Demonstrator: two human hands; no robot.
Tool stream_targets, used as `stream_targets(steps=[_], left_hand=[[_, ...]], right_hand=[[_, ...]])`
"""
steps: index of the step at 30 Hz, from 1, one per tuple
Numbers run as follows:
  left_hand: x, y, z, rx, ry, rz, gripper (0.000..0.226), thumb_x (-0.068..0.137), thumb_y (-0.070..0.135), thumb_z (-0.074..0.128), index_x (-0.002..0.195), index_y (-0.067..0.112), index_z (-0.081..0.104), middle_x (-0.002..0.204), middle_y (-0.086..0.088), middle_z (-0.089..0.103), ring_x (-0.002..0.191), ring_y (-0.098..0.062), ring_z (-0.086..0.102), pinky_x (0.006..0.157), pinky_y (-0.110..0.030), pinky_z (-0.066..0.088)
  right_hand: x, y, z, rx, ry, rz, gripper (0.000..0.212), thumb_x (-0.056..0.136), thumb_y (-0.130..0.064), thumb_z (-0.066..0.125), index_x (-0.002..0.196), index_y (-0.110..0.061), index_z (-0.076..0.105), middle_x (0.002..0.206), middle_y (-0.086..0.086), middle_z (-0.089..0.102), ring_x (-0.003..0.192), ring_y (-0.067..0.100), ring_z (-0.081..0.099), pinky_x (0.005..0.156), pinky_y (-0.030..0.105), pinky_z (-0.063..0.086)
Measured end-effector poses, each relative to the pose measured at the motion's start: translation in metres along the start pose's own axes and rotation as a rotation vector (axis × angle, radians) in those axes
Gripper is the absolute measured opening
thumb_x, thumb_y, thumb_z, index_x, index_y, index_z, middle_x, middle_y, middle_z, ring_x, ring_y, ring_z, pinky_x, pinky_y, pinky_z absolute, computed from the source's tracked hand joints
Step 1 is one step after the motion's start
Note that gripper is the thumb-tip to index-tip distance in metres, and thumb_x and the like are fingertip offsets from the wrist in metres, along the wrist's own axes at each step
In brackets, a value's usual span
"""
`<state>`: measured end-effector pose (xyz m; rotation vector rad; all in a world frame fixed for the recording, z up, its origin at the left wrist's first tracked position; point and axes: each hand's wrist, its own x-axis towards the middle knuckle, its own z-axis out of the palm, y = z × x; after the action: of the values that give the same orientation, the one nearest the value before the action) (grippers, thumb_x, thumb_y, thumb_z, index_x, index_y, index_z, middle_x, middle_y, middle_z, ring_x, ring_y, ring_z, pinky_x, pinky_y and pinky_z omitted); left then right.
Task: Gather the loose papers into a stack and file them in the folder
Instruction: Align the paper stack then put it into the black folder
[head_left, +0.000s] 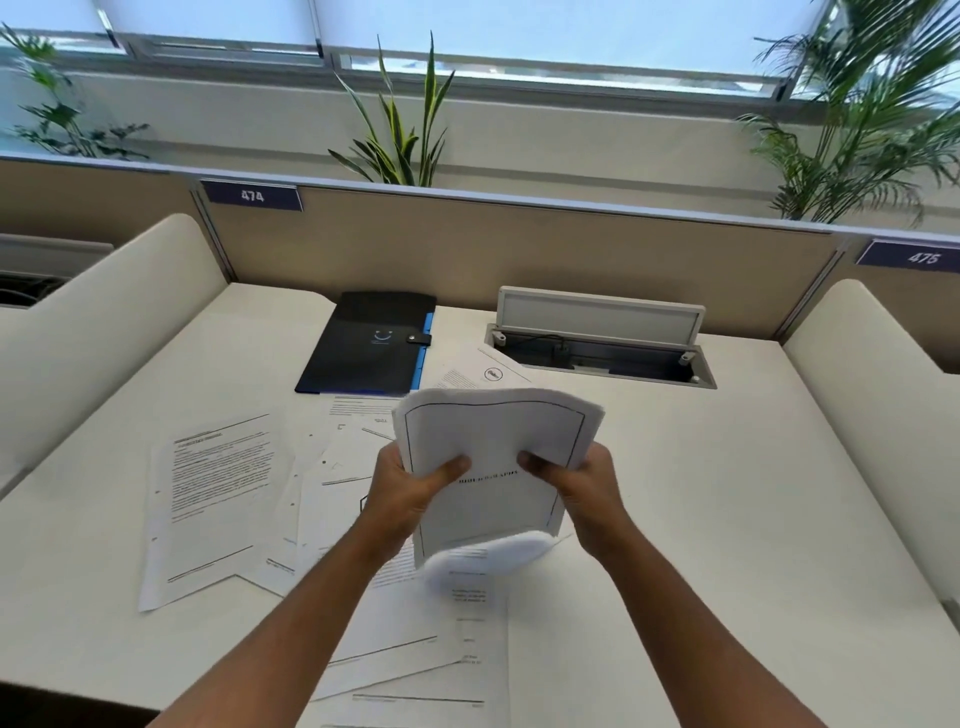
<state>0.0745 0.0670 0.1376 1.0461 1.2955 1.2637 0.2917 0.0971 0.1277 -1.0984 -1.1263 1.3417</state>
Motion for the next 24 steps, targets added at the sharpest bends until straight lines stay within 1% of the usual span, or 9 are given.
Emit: stream_targets(steps=[2, 4, 8, 11, 13, 16, 20, 22, 24], left_hand=[[0.004, 0.008, -0.004, 0.009, 0.035, 0.074, 0.047, 0.062, 0.045, 0.085, 0.100, 0.059, 0.060, 0.097, 0.016, 0.071, 0.093, -0.005, 0.068, 0.060, -0.023, 0.057], [0.005, 0.006, -0.005, 0.032, 0.015, 0.100, 0.049, 0.065, 0.041, 0.085, 0.102, 0.060, 0.059, 0.098, 0.019, 0.069, 0.097, -0.004, 0.066, 0.060, -0.022, 0.058], [-0.004, -0.009, 0.015, 0.098, -0.008, 0.038, 0.041, 0.064, 0.043, 0.086, 0.093, 0.060, 0.063, 0.089, 0.024, 0.070, 0.086, 0.002, 0.067, 0.058, -0.021, 0.056], [0.005, -0.007, 0.010, 0.048, 0.072, 0.067, 0.030, 0.067, 0.045, 0.083, 0.092, 0.050, 0.068, 0.091, 0.013, 0.074, 0.083, -0.009, 0.072, 0.061, -0.029, 0.059], [0.009, -0.007, 0.010, 0.037, 0.064, 0.093, 0.028, 0.069, 0.044, 0.083, 0.094, 0.042, 0.071, 0.092, 0.005, 0.075, 0.084, -0.017, 0.073, 0.064, -0.033, 0.061], [0.005, -0.010, 0.034, 0.078, 0.077, 0.057, 0.030, 0.070, 0.035, 0.086, 0.094, 0.031, 0.069, 0.085, 0.011, 0.074, 0.079, -0.009, 0.072, 0.059, -0.026, 0.059], [0.014, 0.006, 0.037, 0.022, 0.188, 0.080, 0.028, 0.069, 0.044, 0.082, 0.090, 0.049, 0.064, 0.081, 0.025, 0.069, 0.077, 0.003, 0.068, 0.050, -0.016, 0.052], [0.014, 0.005, 0.028, 0.049, 0.171, 0.102, 0.033, 0.067, 0.049, 0.080, 0.091, 0.060, 0.060, 0.084, 0.023, 0.070, 0.080, -0.002, 0.069, 0.051, -0.018, 0.053], [0.006, -0.003, 0.035, 0.078, 0.092, 0.069, 0.038, 0.065, 0.047, 0.082, 0.098, 0.046, 0.063, 0.088, 0.011, 0.072, 0.082, -0.017, 0.071, 0.056, -0.023, 0.057]], right_hand=[[0.003, -0.012, -0.012, 0.080, 0.007, -0.044, 0.033, 0.071, -0.014, 0.088, 0.103, -0.020, 0.080, 0.104, 0.008, 0.081, 0.089, 0.017, 0.077, 0.071, 0.027, 0.061], [0.001, -0.012, -0.017, 0.063, -0.047, -0.042, 0.038, 0.071, -0.016, 0.088, 0.108, -0.023, 0.078, 0.107, 0.006, 0.080, 0.093, 0.018, 0.076, 0.072, 0.029, 0.062], [-0.012, 0.012, 0.003, -0.115, -0.093, 0.028, 0.053, 0.072, -0.018, 0.089, 0.122, -0.016, 0.071, 0.110, 0.010, 0.078, 0.104, 0.031, 0.074, 0.083, 0.044, 0.065], [-0.007, 0.009, -0.008, -0.062, 0.019, -0.024, 0.029, 0.075, -0.016, 0.087, 0.103, -0.022, 0.079, 0.102, 0.009, 0.081, 0.092, 0.026, 0.077, 0.076, 0.042, 0.065], [-0.004, 0.011, -0.016, 0.041, 0.073, 0.002, 0.023, 0.079, -0.006, 0.087, 0.097, -0.019, 0.081, 0.100, 0.011, 0.081, 0.088, 0.027, 0.078, 0.074, 0.040, 0.063], [-0.013, 0.020, 0.002, 0.052, 0.021, 0.073, 0.033, 0.071, -0.007, 0.092, 0.101, -0.014, 0.080, 0.099, 0.015, 0.080, 0.090, 0.033, 0.078, 0.076, 0.045, 0.063], [-0.004, 0.005, -0.002, 0.081, 0.094, -0.010, 0.029, 0.073, -0.016, 0.091, 0.098, -0.025, 0.082, 0.099, 0.008, 0.082, 0.086, 0.024, 0.079, 0.070, 0.032, 0.062], [0.002, 0.002, -0.015, 0.044, 0.122, -0.046, 0.023, 0.079, -0.015, 0.088, 0.097, -0.029, 0.081, 0.098, 0.003, 0.082, 0.085, 0.021, 0.078, 0.068, 0.033, 0.063], [0.002, 0.010, -0.013, -0.038, 0.136, 0.001, 0.025, 0.081, -0.012, 0.087, 0.103, -0.021, 0.079, 0.099, 0.007, 0.081, 0.089, 0.027, 0.078, 0.074, 0.047, 0.066]])
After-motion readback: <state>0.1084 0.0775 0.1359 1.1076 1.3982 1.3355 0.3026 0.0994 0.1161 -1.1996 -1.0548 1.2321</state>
